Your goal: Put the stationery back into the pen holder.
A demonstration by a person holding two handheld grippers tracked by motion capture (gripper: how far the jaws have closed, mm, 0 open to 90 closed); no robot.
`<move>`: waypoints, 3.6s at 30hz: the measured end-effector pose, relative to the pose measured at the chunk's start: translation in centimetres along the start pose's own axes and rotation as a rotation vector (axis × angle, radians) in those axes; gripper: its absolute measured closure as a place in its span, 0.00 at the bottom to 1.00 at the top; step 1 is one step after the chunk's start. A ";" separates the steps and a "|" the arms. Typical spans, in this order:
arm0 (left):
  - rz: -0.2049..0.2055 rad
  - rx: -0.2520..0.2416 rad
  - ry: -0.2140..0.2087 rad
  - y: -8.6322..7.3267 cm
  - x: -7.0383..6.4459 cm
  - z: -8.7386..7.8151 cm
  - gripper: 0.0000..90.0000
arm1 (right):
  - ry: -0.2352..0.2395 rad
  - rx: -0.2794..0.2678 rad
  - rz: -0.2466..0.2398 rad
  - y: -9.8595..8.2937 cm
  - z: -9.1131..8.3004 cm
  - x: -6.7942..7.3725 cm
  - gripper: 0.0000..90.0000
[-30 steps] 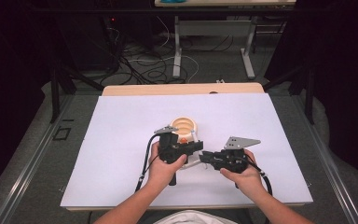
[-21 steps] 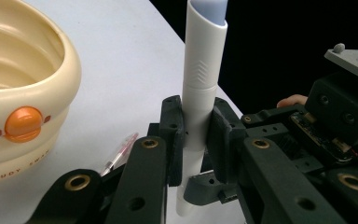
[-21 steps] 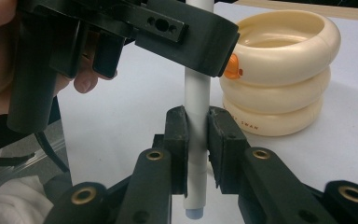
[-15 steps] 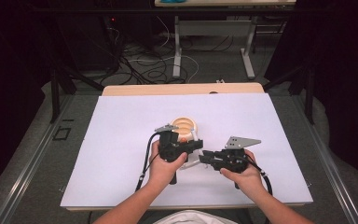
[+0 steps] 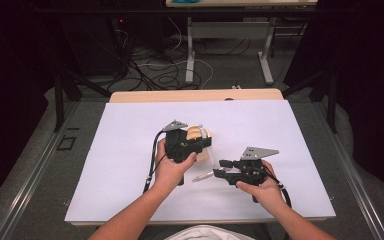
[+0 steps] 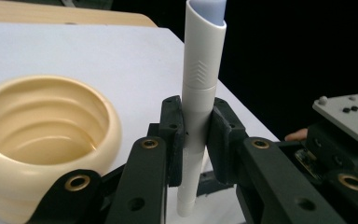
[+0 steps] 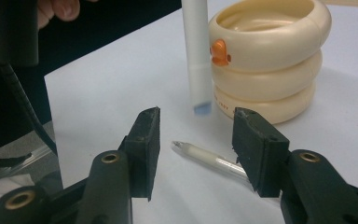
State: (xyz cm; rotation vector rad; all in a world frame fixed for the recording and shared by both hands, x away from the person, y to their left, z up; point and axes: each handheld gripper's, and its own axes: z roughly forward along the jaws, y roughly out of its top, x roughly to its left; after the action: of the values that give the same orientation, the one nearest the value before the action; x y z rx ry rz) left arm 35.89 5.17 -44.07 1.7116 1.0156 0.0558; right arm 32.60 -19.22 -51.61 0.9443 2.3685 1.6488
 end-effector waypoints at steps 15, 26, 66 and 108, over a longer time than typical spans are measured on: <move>0.050 -0.087 0.127 2.3 1.5 -0.7 0.86 | -0.014 0.014 0.009 -0.2 0.4 -0.1 0.47; 0.062 -0.127 0.176 3.2 2.3 -0.7 0.86 | -0.025 0.053 0.002 -0.3 0.7 -0.1 0.44; 0.083 0.158 0.310 1.7 4.9 4.3 0.86 | -0.064 0.137 0.066 -0.6 1.1 -0.3 0.22; 0.071 -0.001 0.254 0.8 7.1 -0.5 0.44 | -0.115 0.097 0.068 -0.5 0.8 -0.9 0.22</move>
State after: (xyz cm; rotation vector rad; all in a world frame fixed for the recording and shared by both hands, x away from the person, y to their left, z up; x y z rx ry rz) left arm 40.56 10.06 -46.29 1.7698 1.1390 0.3265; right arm 33.43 -19.21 -52.59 1.1156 2.3829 1.4701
